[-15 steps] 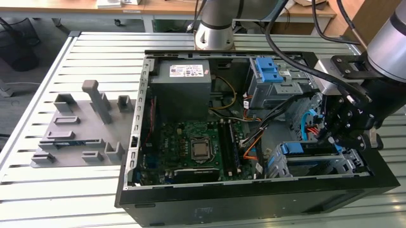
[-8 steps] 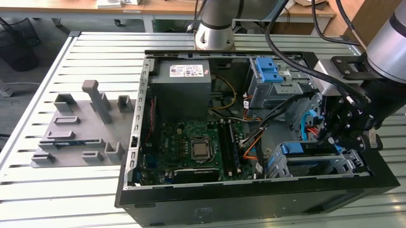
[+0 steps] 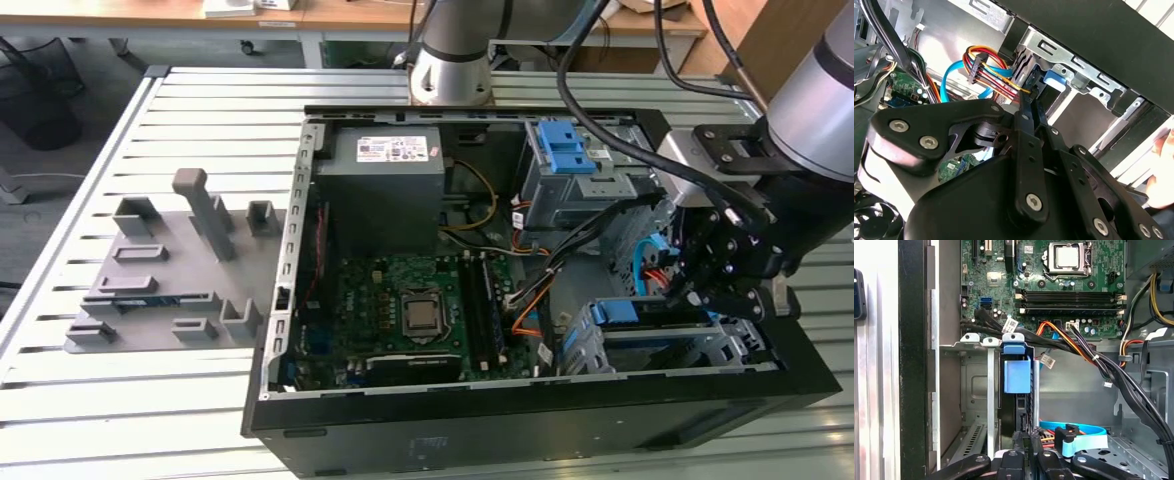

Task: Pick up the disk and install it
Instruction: 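Insert the first disk wire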

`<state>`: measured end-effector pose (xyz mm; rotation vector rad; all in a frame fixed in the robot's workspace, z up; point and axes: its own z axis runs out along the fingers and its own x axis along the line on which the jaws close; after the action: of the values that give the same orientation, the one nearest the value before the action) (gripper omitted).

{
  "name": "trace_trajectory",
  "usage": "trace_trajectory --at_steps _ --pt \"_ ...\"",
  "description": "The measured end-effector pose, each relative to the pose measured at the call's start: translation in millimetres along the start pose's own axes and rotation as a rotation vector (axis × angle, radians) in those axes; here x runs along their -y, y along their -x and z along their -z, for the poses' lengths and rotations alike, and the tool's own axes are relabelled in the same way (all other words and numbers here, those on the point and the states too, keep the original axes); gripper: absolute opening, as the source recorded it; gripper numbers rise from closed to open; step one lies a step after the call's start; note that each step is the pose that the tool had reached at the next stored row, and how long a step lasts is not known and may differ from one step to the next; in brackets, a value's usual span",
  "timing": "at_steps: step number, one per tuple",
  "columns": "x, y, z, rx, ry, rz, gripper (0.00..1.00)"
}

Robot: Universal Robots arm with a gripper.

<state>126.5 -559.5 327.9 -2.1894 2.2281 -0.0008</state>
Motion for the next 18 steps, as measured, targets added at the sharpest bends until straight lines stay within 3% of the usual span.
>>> trace_trajectory --at_steps 9,10,18 --pt "0.0 -0.2 -1.2 0.0014 0.0001 0.0 0.18" --pt "0.0 -0.3 -1.1 0.0014 0.0001 0.0 0.24" --pt "0.2 -0.1 10.9 0.0016 0.0011 0.0 0.24"
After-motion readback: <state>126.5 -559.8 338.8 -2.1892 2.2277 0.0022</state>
